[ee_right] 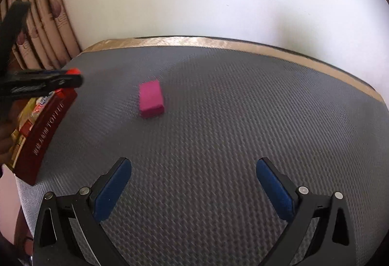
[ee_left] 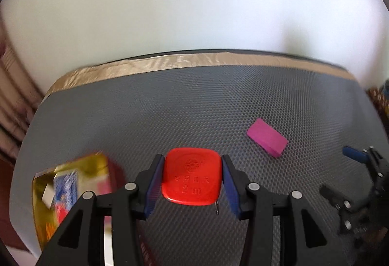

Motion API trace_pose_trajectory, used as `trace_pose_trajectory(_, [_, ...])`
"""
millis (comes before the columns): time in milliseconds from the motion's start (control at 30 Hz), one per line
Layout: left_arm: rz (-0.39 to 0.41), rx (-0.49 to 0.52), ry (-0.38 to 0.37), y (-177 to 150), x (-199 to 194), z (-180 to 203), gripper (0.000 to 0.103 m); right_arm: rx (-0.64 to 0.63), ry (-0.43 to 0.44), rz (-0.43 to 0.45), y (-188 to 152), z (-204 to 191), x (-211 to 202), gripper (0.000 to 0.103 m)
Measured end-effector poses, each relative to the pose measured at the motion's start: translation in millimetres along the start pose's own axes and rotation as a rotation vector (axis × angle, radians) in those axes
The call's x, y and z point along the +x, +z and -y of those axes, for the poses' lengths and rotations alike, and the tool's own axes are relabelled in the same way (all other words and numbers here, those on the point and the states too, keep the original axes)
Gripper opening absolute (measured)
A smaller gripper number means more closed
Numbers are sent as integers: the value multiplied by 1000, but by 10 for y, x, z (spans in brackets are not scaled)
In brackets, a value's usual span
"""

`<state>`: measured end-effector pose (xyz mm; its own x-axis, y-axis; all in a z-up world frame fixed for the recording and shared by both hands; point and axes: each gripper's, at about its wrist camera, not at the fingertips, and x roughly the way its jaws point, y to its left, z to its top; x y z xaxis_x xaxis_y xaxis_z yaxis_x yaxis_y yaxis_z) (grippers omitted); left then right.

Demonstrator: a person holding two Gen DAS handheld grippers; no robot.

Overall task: Organize rigid objects
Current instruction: 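Carry the red case toward the tin with the left gripper, then lower the red case into the tin while the right gripper grasps the pink block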

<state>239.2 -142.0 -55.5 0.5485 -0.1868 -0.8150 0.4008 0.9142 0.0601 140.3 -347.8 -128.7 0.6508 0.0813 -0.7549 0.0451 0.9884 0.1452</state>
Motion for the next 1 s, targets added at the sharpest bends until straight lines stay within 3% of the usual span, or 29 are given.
trace_pose_trajectory(233, [31,-170,76,-359,-572,-591,47,-109,41,-4,441,-360,267,98])
trace_pose_trajectory(300, [26,-205,116,-485,-694,-763,47,-152,37,-16,518,-456,351,92])
trace_pose_trajectory(367, [14,-228,144,-590,-754,-887,48,-189,24,-37,609,-535,466,79])
trace_pose_trajectory(467, [-6,-282,164,-776,-796,-1124,47,-219,-3,-53,669,-570,592,79])
trace_pose_trajectory(700, [-42,-303,191,-1018,-742,-1285,48,-254,-43,-105,750,-581,840,79])
trace_pose_trajectory(900, [-39,-283,163,-1063,-656,-1275,48,-237,-13,-146,757,-591,969,68])
trace_pose_trajectory(1000, [-54,-274,153,-1074,-597,-1242,48,-251,-3,-147,767,-628,980,54])
